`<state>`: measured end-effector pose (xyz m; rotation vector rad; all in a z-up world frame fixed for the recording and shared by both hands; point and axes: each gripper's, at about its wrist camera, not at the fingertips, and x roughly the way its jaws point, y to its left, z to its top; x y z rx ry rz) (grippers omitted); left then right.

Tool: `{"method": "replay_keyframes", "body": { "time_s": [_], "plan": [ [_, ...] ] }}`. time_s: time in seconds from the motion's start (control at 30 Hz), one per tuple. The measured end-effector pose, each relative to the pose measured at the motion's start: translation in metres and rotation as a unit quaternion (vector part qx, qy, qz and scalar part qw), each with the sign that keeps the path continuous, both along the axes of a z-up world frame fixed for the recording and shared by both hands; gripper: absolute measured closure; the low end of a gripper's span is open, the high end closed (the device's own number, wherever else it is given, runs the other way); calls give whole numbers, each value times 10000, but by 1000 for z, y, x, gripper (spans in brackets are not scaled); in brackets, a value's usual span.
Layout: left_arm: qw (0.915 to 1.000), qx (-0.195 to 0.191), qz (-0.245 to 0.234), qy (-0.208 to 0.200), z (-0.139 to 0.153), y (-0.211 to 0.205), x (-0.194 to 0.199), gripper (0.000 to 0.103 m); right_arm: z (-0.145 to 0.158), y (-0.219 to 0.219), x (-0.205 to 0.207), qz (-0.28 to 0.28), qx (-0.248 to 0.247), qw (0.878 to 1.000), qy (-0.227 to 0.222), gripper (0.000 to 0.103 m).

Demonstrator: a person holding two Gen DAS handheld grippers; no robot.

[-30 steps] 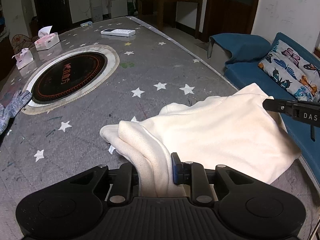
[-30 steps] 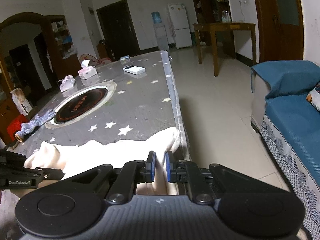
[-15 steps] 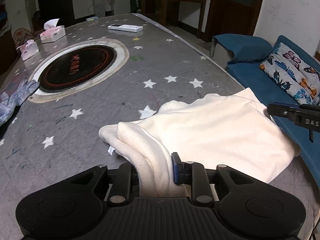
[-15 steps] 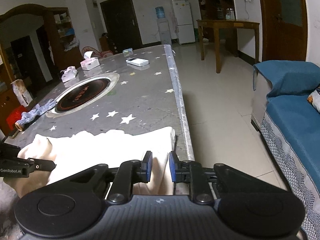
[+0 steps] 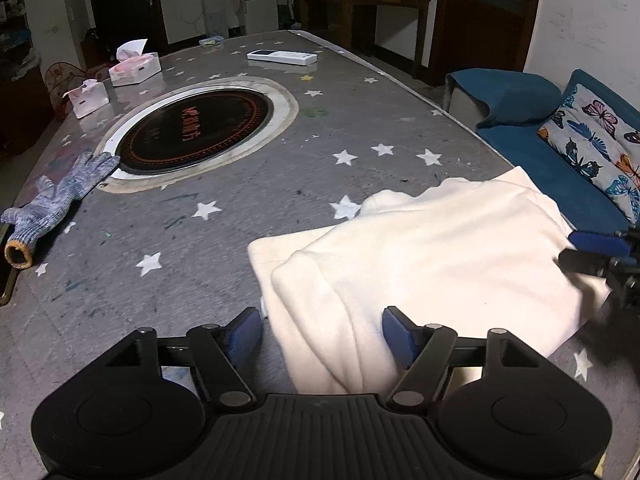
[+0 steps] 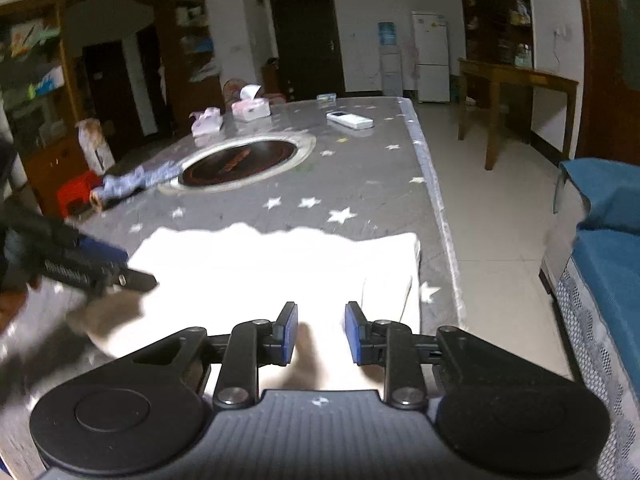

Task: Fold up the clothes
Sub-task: 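Lower the sweatshirt onto the table and open both grippers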

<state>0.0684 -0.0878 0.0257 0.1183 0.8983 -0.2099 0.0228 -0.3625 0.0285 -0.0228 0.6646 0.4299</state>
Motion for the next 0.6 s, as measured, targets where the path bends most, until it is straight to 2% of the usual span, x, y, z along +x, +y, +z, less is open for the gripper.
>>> {"method": "replay_keyframes", "body": {
  "time_s": [0.3, 0.6],
  "plan": [
    [10000, -10, 55, 41, -1, 6, -1, 27, -6, 5, -4, 80, -317, 9994, -56, 76],
    [9999, 106, 14, -2, 4, 0, 1, 28, 10, 9, 8, 164, 10, 9999, -47, 76]
  ]
}}
